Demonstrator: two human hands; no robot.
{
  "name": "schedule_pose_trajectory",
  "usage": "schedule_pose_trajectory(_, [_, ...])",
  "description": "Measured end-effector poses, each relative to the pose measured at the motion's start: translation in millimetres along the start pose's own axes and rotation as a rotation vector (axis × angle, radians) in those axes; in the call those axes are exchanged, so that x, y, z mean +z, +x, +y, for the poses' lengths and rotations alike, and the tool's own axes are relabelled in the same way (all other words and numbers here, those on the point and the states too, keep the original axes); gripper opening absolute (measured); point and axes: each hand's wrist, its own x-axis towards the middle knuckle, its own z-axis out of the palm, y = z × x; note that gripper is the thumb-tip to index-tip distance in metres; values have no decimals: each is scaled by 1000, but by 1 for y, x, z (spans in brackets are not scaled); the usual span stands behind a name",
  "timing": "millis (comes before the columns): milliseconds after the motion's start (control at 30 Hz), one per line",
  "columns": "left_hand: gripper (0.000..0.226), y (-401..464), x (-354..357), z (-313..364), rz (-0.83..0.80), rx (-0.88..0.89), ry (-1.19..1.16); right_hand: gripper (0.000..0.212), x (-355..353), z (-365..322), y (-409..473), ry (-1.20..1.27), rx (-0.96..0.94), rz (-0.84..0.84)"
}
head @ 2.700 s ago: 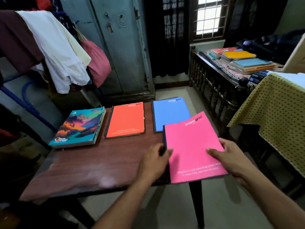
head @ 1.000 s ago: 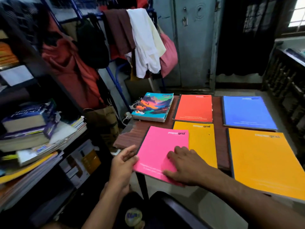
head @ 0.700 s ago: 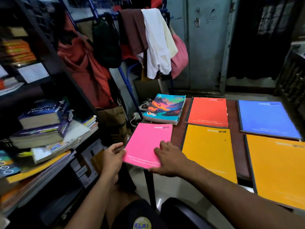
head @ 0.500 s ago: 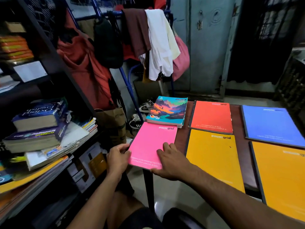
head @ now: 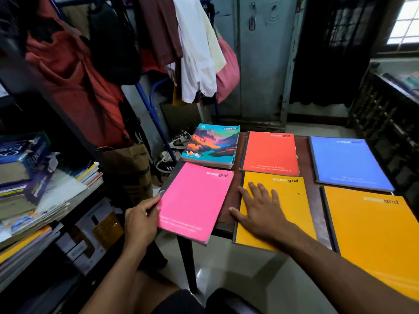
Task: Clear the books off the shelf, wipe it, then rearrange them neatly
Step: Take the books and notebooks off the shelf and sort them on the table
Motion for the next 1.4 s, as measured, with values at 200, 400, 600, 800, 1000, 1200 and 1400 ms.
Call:
schedule_pose_trajectory(200, [32, -13, 8, 12, 98, 18, 199, 96, -1, -11, -5, 49, -38, 78])
schedule_pose_trajectory(400, [40, -32, 5, 27, 110, 30, 384, 57, -6, -46, 7, -5, -128, -25])
schedule_pose_trajectory(600, [51, -31, -30, 45, 17, 12, 241, 73, -24, -97, -5, 102, -296, 68])
schedule_pose_trajectory(800, [20, -55, -132, 24, 260, 0, 97, 45, -40, -225, -29, 683, -626, -54])
schedule_pose_trajectory(1000, [22, -107, -215, -22, 478, -33, 164, 27, -28, -311, -51, 851, -719, -250])
schedule_pose_trajectory(1200, [32, -194, -258, -73, 563, -40, 361, 23, -1, -374, -101, 827, -866, -396])
schedule_pose_trajectory(1400, [86, -286, -312, -137, 368, -301, 921, 45, 35, -427, -156, 868, -700, -761])
